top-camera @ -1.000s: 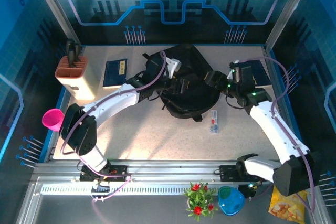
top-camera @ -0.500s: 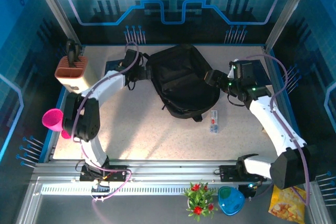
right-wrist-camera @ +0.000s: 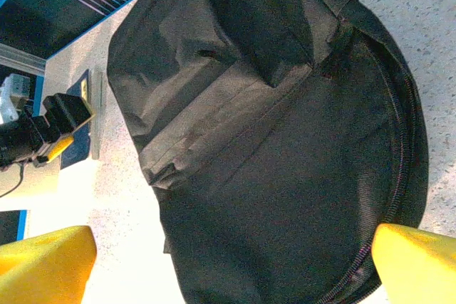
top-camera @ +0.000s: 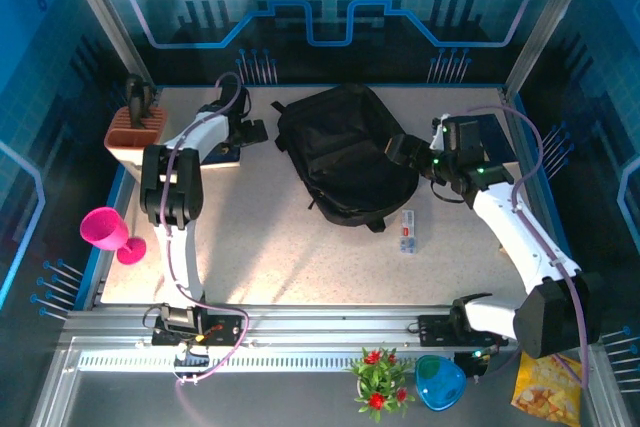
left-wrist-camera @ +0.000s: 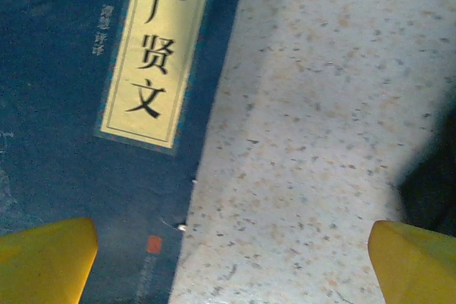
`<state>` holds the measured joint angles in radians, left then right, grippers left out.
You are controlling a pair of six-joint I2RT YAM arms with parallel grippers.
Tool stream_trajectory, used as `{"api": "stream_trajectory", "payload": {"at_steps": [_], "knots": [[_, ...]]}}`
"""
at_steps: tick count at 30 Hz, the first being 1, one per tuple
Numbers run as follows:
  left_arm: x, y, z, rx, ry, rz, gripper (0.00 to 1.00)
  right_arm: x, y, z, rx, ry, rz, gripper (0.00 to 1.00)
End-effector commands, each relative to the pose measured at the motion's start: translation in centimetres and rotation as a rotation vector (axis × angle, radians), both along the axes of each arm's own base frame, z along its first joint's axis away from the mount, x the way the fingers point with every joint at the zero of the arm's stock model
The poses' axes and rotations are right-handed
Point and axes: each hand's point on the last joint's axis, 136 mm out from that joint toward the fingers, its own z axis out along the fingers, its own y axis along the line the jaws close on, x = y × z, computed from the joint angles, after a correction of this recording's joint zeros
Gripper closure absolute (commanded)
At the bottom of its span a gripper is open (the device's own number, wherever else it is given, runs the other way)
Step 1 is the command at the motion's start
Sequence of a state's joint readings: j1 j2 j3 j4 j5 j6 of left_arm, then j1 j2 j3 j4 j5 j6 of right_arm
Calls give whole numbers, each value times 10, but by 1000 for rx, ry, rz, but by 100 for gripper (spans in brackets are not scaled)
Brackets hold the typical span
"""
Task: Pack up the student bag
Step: Move the book to the center of the table.
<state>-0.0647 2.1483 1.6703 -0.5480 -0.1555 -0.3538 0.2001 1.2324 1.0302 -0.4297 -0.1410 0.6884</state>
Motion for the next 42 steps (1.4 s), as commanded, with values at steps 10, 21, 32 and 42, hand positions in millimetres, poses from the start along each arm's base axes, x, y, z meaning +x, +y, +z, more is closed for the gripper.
{"api": "stream_trajectory", "payload": {"at_steps": [10, 21, 32, 42], "knots": [[-37, -16, -46, -100, 211, -22, 4, -2, 4, -4, 26, 7, 11, 0], [-120, -66, -33, -304, 292, 36, 6, 2, 7, -7, 35, 12, 10, 0], [-245, -142, -48, -402, 383, 37, 6, -1, 50, -15, 14, 35, 115, 2], [-226, -167, 26, -459, 212, -173, 1, -22, 144, -29, -95, 72, 304, 12]]}}
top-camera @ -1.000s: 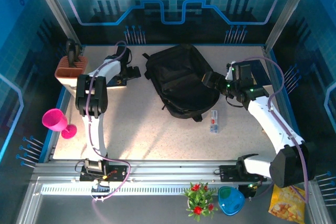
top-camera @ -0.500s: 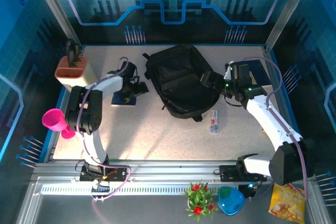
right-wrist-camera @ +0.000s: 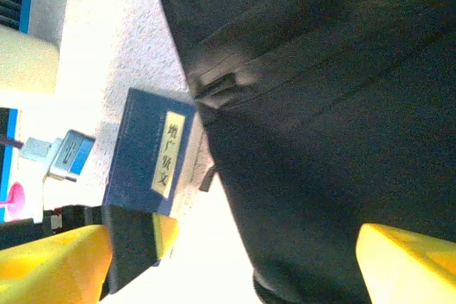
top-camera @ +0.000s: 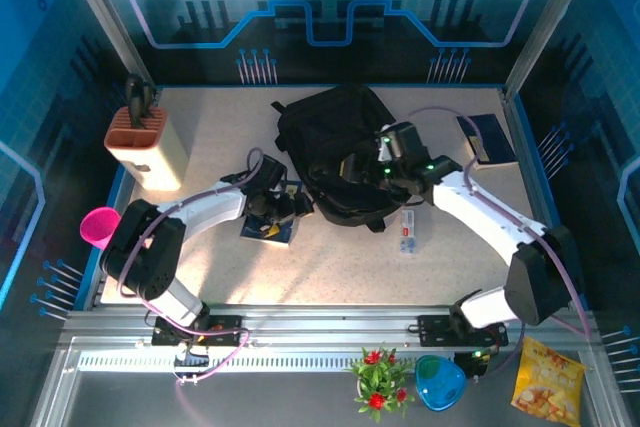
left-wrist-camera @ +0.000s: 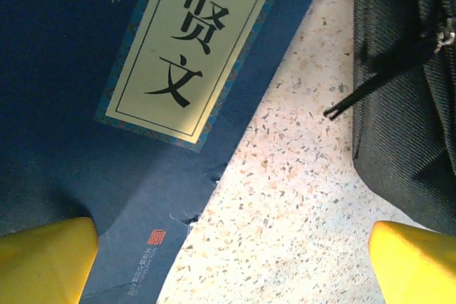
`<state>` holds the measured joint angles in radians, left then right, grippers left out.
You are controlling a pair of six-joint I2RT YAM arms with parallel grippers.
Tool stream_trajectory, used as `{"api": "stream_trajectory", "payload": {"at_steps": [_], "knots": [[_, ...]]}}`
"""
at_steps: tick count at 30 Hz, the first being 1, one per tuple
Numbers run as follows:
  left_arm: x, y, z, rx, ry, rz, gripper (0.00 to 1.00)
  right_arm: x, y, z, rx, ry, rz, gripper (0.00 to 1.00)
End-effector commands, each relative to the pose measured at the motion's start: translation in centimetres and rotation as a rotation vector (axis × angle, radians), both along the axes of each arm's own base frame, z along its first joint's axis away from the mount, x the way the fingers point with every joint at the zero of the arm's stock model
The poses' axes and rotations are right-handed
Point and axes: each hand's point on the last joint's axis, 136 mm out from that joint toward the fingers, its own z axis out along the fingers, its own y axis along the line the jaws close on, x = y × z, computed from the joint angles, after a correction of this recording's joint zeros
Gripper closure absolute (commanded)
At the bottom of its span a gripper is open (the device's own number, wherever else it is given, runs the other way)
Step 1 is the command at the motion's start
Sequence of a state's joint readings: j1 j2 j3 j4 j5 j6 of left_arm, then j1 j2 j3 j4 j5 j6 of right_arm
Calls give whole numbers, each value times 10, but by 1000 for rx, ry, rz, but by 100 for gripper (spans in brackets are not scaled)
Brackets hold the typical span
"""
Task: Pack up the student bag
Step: Move the book to the center of the table, then pick up the book at the center of the table.
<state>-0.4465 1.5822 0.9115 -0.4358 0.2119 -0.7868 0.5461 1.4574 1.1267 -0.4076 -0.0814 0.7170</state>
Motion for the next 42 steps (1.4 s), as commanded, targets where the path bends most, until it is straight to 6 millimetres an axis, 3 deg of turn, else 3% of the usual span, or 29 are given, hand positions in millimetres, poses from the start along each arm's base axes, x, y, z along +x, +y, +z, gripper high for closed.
{"api": "stream_trajectory", "payload": {"at_steps": [1, 5, 9, 15, 18, 30, 35, 38, 42], "knots": [[12, 13, 38, 7, -74, -33, 1, -6, 32, 8, -39, -25, 43, 14], [22, 60, 45, 51, -114, 55, 1, -18, 68, -12, -88, 20, 69, 27], [20, 105, 44, 78, -141, 176, 1, -21, 99, -35, -145, 83, 64, 37], [12, 136, 35, 92, -146, 251, 1, -19, 134, -74, -192, 167, 75, 44], [11, 134, 28, 53, -149, 228, 1, -19, 140, -97, -250, 235, 95, 46], [8, 132, 2, 50, -116, 173, 2, -13, 157, -140, -334, 297, 168, 51], [5, 134, -5, 63, -88, 171, 4, -3, 169, -151, -356, 270, 228, 60], [4, 139, -12, 82, -67, 201, 6, 5, 186, -159, -353, 232, 364, 61], [0, 145, -25, 108, -17, 238, 10, 19, 196, -155, -327, 166, 447, 60]]}}
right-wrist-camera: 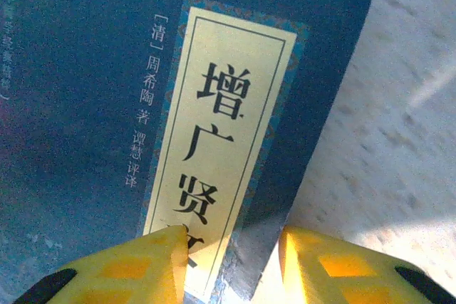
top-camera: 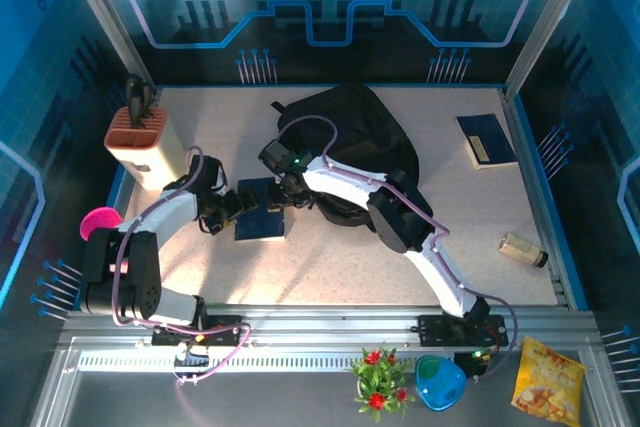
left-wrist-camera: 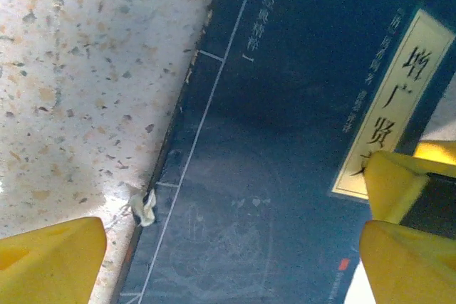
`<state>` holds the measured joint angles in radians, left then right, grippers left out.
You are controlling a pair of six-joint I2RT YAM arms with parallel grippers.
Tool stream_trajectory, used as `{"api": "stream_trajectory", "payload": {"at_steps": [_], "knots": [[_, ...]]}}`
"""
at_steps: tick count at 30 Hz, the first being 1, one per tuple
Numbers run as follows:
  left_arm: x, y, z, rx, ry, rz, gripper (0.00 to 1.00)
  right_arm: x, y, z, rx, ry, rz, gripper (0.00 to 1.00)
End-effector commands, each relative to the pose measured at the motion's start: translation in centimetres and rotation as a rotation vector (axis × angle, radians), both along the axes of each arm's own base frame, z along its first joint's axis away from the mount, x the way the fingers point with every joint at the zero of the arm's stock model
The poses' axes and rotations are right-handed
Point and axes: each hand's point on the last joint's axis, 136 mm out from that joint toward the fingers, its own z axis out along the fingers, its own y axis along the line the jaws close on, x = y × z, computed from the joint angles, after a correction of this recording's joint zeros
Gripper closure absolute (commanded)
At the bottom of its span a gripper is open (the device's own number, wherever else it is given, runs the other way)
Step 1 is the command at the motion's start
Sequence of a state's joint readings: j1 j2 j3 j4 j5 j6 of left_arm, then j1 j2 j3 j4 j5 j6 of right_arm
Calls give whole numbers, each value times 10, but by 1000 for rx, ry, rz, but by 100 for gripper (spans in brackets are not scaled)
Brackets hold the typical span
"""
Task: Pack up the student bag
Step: Pick up the book at the center of the table.
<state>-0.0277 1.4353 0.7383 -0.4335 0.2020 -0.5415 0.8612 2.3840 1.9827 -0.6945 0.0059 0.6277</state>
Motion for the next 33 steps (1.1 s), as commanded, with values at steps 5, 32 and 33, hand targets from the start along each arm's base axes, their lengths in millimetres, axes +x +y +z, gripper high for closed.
{"api": "stream_trajectory", "payload": {"at_steps": [5, 32, 33], "knots": [[-9, 8, -22, 1, 79, 53, 13, 9, 1, -2, 58, 3, 114, 61], [17, -65, 61, -464, -148, -135, 35, -21, -41, -53, -13, 161, -44, 68], [18, -64, 64, -472, -164, -132, 36, -20, -44, -55, -21, 163, -52, 68]]}}
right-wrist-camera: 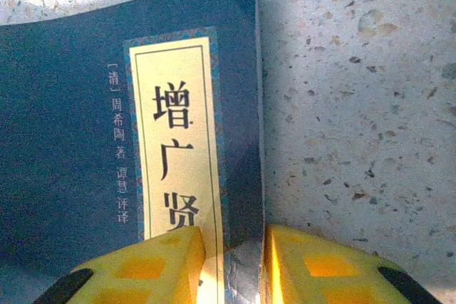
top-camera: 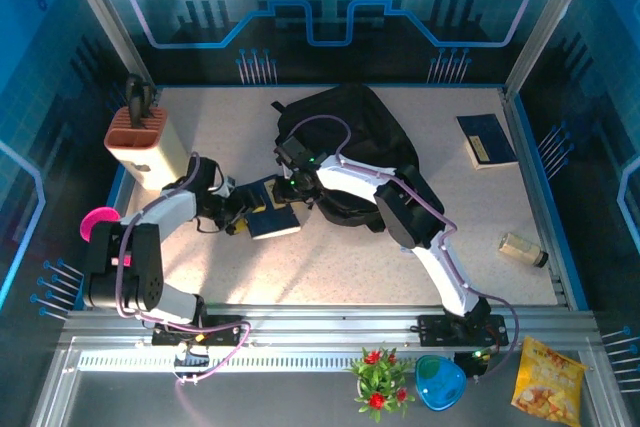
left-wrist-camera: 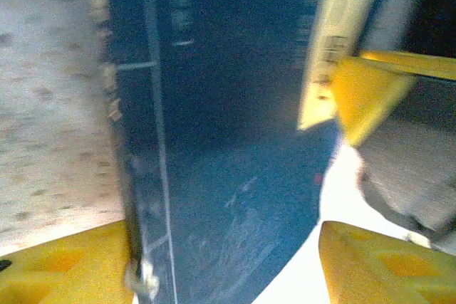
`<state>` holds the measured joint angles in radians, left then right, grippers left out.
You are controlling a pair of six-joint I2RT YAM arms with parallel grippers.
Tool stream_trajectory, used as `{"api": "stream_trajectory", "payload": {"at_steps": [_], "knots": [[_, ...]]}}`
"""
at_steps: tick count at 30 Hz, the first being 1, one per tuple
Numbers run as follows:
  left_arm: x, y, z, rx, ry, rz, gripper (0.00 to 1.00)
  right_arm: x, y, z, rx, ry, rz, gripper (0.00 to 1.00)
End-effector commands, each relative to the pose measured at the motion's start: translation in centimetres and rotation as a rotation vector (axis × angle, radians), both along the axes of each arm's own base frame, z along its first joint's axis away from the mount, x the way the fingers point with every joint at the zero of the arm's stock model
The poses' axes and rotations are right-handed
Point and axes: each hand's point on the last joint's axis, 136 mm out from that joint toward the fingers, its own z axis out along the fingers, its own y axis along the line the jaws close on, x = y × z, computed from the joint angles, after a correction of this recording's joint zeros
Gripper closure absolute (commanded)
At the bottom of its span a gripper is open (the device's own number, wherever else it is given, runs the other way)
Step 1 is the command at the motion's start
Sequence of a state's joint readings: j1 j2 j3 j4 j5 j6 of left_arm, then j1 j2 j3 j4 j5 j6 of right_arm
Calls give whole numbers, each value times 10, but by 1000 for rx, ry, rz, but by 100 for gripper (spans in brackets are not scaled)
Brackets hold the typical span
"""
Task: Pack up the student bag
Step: Pick up the book at the center of the table.
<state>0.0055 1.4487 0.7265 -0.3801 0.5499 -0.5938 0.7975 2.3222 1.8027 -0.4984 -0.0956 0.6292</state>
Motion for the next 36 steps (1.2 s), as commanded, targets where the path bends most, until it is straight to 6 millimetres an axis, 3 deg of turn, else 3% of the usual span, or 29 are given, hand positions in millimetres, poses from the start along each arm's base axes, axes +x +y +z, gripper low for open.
{"api": "stream_trajectory", "payload": {"at_steps": [1, 8, 17, 18, 21, 25, 30, 33, 36], "knots": [[21, -21, 44, -150, -182, -46, 37, -34, -33, -48, -141, 153, -24, 68], [29, -22, 32, -224, -166, 28, 45, -34, -42, -53, -154, 166, -40, 70], [26, 0, 4, -144, -57, 147, 61, -30, -43, -50, -126, 153, -42, 68], [25, 4, 2, -135, -48, 161, 64, -26, -38, -31, -91, 125, -36, 68], [22, 14, 1, -107, -32, 200, 74, -21, -29, -6, -23, 104, -20, 64], [18, 30, 6, -69, -46, 254, 85, -18, -16, 62, 179, 48, -10, 56], [22, 43, 27, -67, -115, 302, 100, -16, -23, 134, 392, -32, -46, 46], [26, 45, 46, -76, -175, 316, 100, -14, -39, 156, 474, -48, -104, 40], [38, 43, 70, -147, -256, 357, 100, -13, -58, 161, 548, -34, -172, 35]]}}
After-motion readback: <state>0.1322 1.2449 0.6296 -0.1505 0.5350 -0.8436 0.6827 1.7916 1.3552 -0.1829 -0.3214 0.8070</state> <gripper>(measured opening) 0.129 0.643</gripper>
